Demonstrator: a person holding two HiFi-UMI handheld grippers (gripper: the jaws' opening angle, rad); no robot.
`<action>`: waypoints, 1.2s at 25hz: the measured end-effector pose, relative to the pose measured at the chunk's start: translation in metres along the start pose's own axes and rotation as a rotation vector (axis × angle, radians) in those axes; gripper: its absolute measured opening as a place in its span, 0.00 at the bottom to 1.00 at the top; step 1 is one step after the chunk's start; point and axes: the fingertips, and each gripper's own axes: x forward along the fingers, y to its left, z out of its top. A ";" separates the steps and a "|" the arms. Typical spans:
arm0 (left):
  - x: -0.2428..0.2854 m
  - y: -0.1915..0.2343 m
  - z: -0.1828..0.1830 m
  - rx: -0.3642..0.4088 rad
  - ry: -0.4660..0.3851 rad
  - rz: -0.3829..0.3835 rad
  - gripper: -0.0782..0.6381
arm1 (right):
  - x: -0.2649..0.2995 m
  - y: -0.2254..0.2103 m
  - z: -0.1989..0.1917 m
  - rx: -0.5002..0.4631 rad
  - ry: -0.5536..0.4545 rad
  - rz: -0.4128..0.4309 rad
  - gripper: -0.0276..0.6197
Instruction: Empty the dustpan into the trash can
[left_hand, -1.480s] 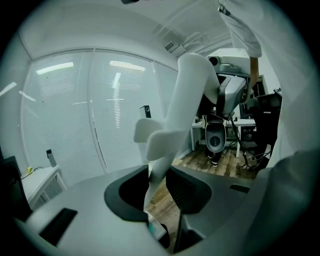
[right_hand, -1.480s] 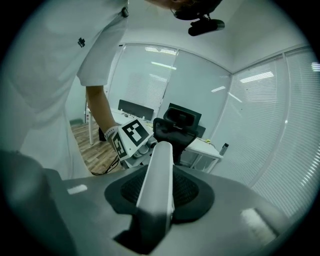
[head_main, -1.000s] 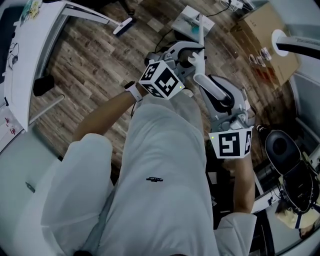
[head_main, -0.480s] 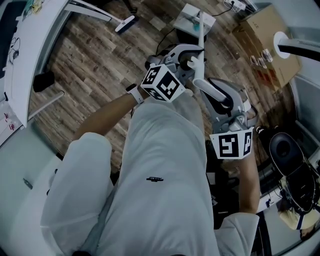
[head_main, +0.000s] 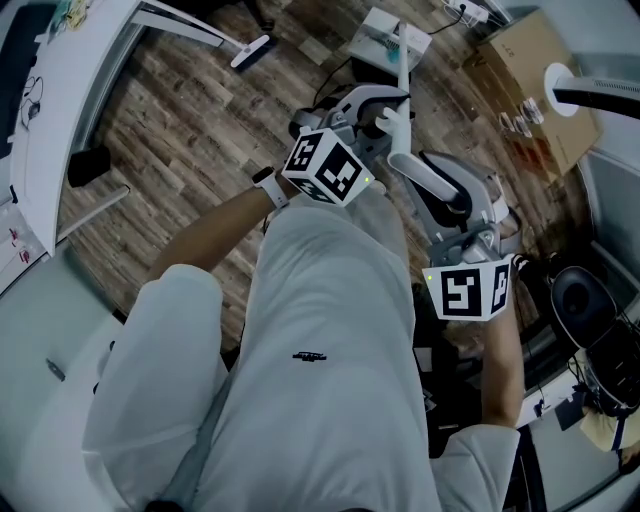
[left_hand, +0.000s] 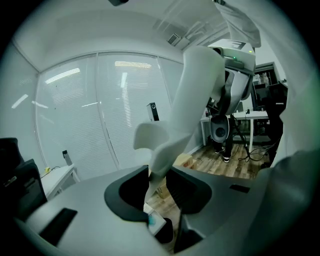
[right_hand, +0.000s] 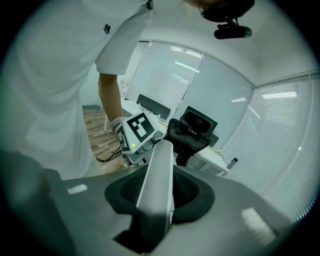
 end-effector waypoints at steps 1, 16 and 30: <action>-0.001 0.000 0.001 0.007 0.000 0.003 0.27 | 0.000 0.001 0.001 -0.006 0.001 0.000 0.24; 0.008 -0.015 -0.029 -0.041 0.063 -0.004 0.29 | 0.009 0.025 -0.028 -0.139 0.076 0.095 0.24; 0.004 -0.008 -0.032 -0.031 0.075 0.029 0.28 | 0.016 0.021 -0.019 -0.117 0.049 0.115 0.24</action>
